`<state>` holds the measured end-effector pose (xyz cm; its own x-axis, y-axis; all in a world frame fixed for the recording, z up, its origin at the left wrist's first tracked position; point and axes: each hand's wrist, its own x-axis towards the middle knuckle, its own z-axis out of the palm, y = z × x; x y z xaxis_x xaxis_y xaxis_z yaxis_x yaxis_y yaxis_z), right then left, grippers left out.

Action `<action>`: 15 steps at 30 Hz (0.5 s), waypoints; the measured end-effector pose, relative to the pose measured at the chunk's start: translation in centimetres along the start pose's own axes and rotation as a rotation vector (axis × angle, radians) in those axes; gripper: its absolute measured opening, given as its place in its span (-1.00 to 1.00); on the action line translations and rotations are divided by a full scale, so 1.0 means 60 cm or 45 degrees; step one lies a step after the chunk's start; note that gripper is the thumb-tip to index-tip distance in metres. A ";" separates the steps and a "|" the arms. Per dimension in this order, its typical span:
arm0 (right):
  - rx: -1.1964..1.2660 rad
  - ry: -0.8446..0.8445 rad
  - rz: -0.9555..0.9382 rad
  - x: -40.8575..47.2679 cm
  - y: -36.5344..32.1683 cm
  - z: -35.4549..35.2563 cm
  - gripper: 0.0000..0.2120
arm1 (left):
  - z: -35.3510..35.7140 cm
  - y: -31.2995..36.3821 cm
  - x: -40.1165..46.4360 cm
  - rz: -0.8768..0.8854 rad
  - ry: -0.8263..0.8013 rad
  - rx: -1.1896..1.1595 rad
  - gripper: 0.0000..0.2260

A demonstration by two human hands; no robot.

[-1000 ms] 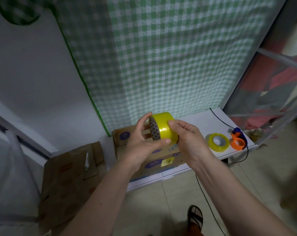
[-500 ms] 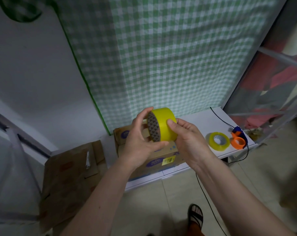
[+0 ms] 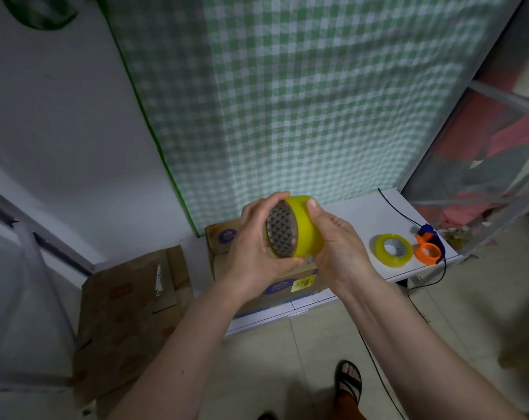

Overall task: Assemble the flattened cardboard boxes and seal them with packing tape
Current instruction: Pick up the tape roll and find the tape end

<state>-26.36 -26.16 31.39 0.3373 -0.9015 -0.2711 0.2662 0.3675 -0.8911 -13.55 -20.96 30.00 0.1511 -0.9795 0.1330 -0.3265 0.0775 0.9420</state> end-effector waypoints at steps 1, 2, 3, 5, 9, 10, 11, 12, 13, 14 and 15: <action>-0.001 -0.004 0.002 0.001 0.000 0.000 -0.53 | 0.000 -0.001 0.000 -0.017 0.015 0.005 -0.12; -0.004 -0.017 0.006 0.002 0.000 0.000 -0.55 | 0.000 -0.002 0.001 -0.038 0.038 -0.009 -0.12; -0.004 -0.040 0.009 0.003 -0.001 0.000 -0.58 | -0.002 -0.002 0.001 -0.064 0.062 -0.050 -0.13; -0.001 -0.097 0.003 0.006 -0.002 0.001 -0.68 | -0.005 -0.004 0.001 -0.097 0.101 -0.157 -0.15; -0.003 -0.231 -0.032 0.012 -0.004 0.000 -0.73 | -0.010 -0.006 0.000 -0.125 0.138 -0.217 -0.17; -0.001 -0.264 -0.033 0.013 -0.005 0.000 -0.72 | -0.012 -0.008 0.000 -0.138 0.141 -0.229 -0.18; 0.000 -0.292 -0.032 0.014 -0.006 0.000 -0.70 | -0.014 -0.008 0.000 -0.148 0.147 -0.240 -0.18; -0.006 -0.314 -0.031 0.015 -0.006 0.001 -0.70 | -0.015 -0.010 0.001 -0.155 0.157 -0.245 -0.18; -0.020 -0.327 -0.029 0.016 -0.006 0.001 -0.70 | -0.015 -0.011 0.001 -0.161 0.166 -0.244 -0.17; -0.034 -0.328 -0.025 0.017 -0.006 0.001 -0.70 | -0.014 -0.012 0.002 -0.163 0.178 -0.236 -0.17; -0.044 -0.310 -0.018 0.019 -0.005 0.001 -0.70 | -0.013 -0.013 0.003 -0.158 0.192 -0.224 -0.17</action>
<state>-26.00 -27.31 31.37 0.5425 -0.8234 -0.1665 0.2430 0.3436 -0.9072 -12.55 -21.04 29.53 0.3216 -0.9458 0.0448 -0.1314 0.0023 0.9913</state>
